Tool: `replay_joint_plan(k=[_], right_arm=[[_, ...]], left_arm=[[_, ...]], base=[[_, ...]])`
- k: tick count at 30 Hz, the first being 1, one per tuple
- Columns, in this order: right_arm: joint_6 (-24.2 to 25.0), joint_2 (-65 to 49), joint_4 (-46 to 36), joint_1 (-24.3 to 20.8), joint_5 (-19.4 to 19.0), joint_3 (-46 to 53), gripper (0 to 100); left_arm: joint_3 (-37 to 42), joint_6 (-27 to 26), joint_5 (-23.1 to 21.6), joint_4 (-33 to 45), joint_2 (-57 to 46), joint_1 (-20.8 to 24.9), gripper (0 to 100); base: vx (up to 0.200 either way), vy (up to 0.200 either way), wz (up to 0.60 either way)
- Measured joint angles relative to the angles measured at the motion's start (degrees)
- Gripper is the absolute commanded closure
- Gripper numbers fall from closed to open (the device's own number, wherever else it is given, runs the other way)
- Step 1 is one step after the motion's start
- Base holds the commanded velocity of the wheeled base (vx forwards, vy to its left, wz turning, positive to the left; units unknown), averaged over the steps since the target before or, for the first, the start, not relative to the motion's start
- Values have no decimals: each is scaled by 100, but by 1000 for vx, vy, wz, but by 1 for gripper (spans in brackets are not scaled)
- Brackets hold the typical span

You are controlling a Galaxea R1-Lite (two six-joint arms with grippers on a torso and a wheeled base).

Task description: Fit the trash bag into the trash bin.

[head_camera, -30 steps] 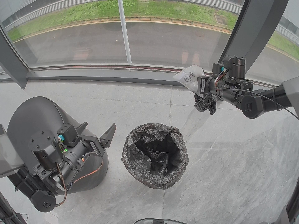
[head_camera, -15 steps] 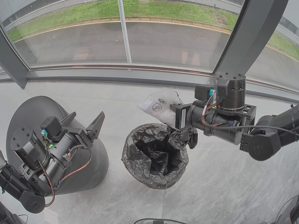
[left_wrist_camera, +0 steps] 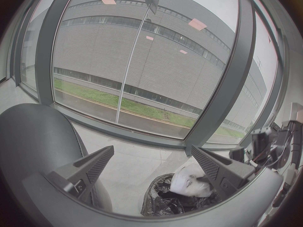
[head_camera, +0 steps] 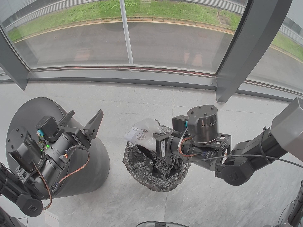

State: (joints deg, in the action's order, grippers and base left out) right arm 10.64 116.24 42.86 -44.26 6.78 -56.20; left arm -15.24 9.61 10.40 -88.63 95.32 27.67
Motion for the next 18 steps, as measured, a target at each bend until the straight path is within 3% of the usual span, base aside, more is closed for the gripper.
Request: replay_joint_plan(k=[18], right_arm=[[9,667,319,2,24,0,100]], left_arm=[[-177,-116,-26,1169,-1468,251,0]], base=[[0,0,0]])
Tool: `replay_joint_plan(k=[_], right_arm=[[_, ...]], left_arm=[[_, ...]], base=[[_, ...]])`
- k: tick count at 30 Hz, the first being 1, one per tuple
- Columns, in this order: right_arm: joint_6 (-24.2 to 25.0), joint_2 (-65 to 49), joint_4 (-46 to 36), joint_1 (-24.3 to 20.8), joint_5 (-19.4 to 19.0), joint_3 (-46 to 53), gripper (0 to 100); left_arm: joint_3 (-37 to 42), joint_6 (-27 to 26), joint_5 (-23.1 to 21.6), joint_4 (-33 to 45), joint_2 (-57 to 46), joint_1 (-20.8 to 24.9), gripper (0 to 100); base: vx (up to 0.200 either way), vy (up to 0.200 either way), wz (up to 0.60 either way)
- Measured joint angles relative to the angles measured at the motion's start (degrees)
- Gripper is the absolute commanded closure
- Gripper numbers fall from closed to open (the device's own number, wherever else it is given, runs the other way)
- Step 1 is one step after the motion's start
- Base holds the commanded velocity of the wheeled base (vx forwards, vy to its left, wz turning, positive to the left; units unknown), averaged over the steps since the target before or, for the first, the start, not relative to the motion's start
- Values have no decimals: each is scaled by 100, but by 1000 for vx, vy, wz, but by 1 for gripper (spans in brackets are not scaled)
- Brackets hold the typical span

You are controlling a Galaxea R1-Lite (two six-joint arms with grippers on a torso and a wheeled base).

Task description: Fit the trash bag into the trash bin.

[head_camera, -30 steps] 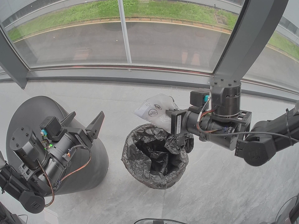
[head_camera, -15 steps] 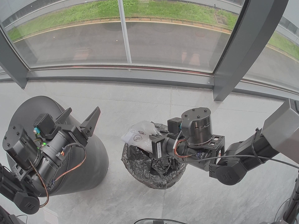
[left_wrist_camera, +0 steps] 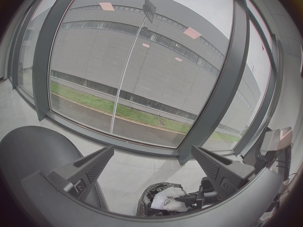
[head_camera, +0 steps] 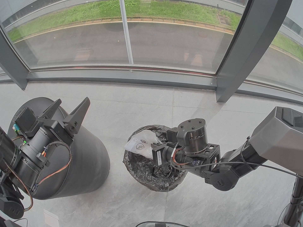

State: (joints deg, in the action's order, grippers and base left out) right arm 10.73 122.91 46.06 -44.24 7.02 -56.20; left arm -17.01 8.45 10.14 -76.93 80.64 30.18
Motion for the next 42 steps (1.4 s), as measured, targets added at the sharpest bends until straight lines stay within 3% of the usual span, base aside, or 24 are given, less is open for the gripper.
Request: replay_joint_plan(k=[8,25,26,42], right_arm=[[-2,162,88,168,9,132,100],[-79,728,694,282,189,83,100],[-79,752,703,279,228,79,0],[-110,818,964,268,288,85,0]], left_arm=[[-46,-5,-202,383,-536,168,0],[-35,-2,-207,402,-739,189,0],[-35,-2,-210,402,-741,189,0],[-20,-2,-213,400,-752,193,0]], base=[[0,0,0],[0,0,0],[0,0,0],[0,0,0]])
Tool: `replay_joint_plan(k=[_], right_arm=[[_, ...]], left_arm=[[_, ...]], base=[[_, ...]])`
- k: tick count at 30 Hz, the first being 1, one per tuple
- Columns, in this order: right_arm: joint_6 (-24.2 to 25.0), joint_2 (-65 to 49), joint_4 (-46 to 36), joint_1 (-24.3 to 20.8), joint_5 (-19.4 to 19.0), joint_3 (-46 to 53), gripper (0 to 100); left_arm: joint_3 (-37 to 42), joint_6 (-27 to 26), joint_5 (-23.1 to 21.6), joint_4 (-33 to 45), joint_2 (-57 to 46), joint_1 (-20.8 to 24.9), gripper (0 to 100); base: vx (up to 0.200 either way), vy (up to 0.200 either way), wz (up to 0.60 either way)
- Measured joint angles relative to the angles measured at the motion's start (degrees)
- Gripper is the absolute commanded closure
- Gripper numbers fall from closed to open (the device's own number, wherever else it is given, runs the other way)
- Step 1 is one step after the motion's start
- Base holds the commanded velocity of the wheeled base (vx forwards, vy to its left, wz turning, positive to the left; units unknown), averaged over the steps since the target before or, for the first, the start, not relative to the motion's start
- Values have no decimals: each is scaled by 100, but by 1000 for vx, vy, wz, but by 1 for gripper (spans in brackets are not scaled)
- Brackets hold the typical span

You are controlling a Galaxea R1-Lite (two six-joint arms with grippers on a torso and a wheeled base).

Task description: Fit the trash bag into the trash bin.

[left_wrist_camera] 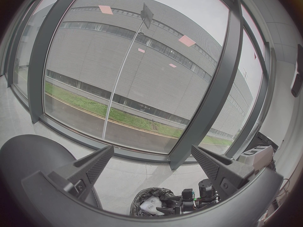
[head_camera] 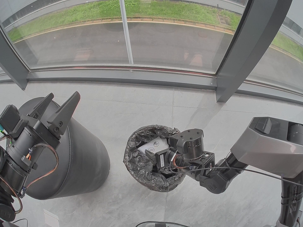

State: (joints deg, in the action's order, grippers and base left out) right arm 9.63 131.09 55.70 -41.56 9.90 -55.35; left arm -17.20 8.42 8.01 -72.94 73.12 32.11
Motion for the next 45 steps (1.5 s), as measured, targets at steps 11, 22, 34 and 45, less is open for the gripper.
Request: replay_joint_plan(k=[11,22,34,45], right_arm=[[0,89,77,-48,-13,-55,0],[-83,850,-15,-77,-16,-866,0],[-444,1773,-350,127,-11,-1812,0],[-451,2054,-703,187,-22,-2138,0]], left_arm=[[6,0,-2,0,13,-4,0],[11,0,-5,2,28,-4,0],[11,0,-10,0,52,0,0],[15,2,-11,0,59,0,0]], base=[[0,0,0],[0,0,0],[0,0,0],[0,0,0]])
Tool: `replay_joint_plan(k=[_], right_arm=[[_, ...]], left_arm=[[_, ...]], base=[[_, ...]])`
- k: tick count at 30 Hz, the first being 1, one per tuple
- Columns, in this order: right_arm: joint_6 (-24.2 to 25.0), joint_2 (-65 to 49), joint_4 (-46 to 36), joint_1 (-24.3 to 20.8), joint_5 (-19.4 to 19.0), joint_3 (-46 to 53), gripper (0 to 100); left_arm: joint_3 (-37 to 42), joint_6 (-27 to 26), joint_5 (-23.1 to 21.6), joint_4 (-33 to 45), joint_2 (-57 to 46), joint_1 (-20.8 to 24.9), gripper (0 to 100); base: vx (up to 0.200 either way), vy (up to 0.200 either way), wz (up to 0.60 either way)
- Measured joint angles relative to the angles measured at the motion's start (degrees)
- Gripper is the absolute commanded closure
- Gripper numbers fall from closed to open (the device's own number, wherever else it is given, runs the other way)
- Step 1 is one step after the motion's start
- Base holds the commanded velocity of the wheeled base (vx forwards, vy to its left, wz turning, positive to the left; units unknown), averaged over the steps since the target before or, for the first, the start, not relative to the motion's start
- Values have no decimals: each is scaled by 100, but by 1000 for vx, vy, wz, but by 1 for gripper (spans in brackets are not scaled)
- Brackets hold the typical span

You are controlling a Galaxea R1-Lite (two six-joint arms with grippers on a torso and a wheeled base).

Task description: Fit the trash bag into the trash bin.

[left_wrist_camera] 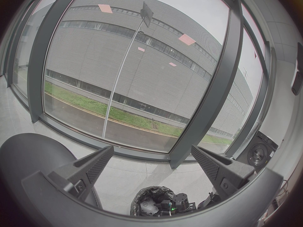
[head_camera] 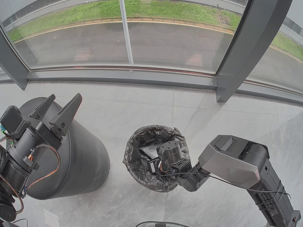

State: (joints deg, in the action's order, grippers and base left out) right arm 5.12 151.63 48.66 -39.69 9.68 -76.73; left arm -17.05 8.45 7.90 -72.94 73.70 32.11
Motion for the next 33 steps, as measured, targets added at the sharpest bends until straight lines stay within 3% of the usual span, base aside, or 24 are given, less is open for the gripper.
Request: replay_joint_plan(k=[15,27,33], right_arm=[[56,-579,-11,-57,151,265,0],[34,-2186,27,-154,178,1816,0],[-234,-2887,246,152,258,2871,0]], left_arm=[[-22,9,-2,0,16,-4,0],[-44,11,4,0,-9,0,0],[-48,13,11,-1,-4,-6,0]], base=[[0,0,0],[0,0,0],[0,0,0]])
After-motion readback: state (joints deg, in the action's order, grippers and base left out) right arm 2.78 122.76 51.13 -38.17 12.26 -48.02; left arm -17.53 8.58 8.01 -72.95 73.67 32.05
